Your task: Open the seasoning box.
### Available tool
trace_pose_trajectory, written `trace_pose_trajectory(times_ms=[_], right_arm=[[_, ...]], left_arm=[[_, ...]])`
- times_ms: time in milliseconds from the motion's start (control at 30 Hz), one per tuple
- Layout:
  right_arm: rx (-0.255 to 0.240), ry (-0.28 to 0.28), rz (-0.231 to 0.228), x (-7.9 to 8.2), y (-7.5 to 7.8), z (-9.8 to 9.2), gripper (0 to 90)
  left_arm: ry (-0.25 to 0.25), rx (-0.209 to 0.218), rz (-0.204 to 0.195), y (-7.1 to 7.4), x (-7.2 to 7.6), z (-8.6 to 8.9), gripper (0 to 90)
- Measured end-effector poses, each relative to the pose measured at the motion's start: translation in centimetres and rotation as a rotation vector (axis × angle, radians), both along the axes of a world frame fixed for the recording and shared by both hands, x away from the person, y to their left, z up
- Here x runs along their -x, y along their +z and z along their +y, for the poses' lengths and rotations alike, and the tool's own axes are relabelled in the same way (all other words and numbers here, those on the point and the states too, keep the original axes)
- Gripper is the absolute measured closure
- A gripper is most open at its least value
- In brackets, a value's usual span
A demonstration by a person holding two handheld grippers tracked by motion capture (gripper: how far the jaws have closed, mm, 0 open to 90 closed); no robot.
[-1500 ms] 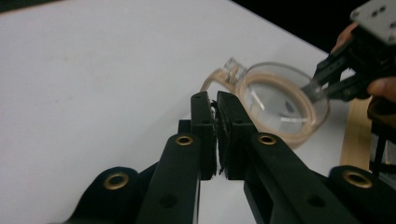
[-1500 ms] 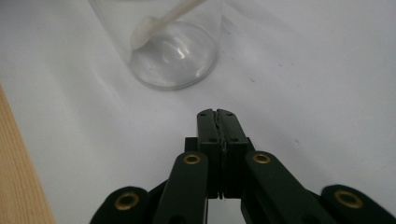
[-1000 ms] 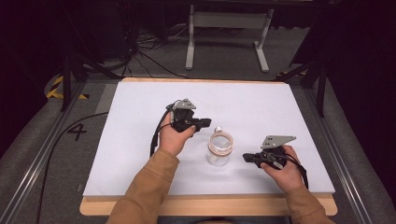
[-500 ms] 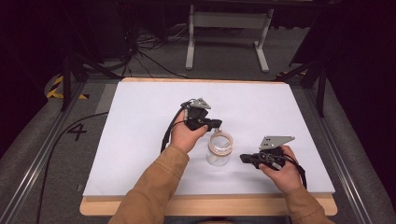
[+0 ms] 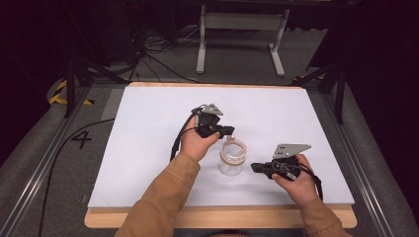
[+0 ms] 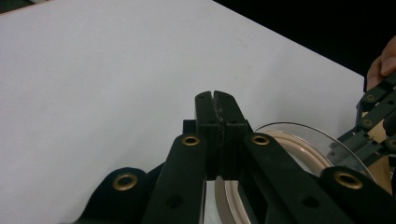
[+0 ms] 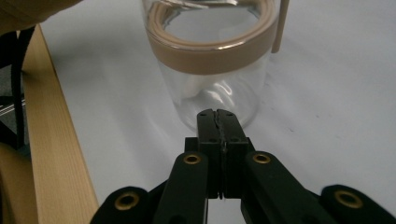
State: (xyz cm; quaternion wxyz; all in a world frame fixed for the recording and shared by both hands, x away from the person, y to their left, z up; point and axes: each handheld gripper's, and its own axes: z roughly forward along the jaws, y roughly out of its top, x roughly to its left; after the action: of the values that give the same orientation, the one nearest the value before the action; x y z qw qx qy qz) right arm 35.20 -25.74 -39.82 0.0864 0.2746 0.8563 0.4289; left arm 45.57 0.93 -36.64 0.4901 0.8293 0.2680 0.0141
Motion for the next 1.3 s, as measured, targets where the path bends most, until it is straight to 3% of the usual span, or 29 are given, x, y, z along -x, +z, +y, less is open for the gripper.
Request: trace_pose_trajectory(times_ms=[333, 600, 1133, 1300], right_arm=[[-0.044, 0.043, -0.01, 0.5, 0.7, 1.4, 90.0], [-0.119, 0.05, -0.005, 0.4, 1.3, 1.8, 90.0], [-0.145, 0.012, -0.026, -0.1, 1.4, 1.9, 90.0], [-0.145, 0.016, -0.03, -0.3, 1.4, 2.0, 90.0]], left_arm=[[-0.001, 0.022, 0.02, -0.2, -0.2, -0.1, 89.9], [0.001, 0.026, 0.029, -0.2, -0.3, -0.2, 89.9], [0.004, 0.03, 0.041, -0.3, -0.4, -0.3, 90.0], [0.04, -0.001, 0.012, 0.1, 0.0, 0.1, 89.9]])
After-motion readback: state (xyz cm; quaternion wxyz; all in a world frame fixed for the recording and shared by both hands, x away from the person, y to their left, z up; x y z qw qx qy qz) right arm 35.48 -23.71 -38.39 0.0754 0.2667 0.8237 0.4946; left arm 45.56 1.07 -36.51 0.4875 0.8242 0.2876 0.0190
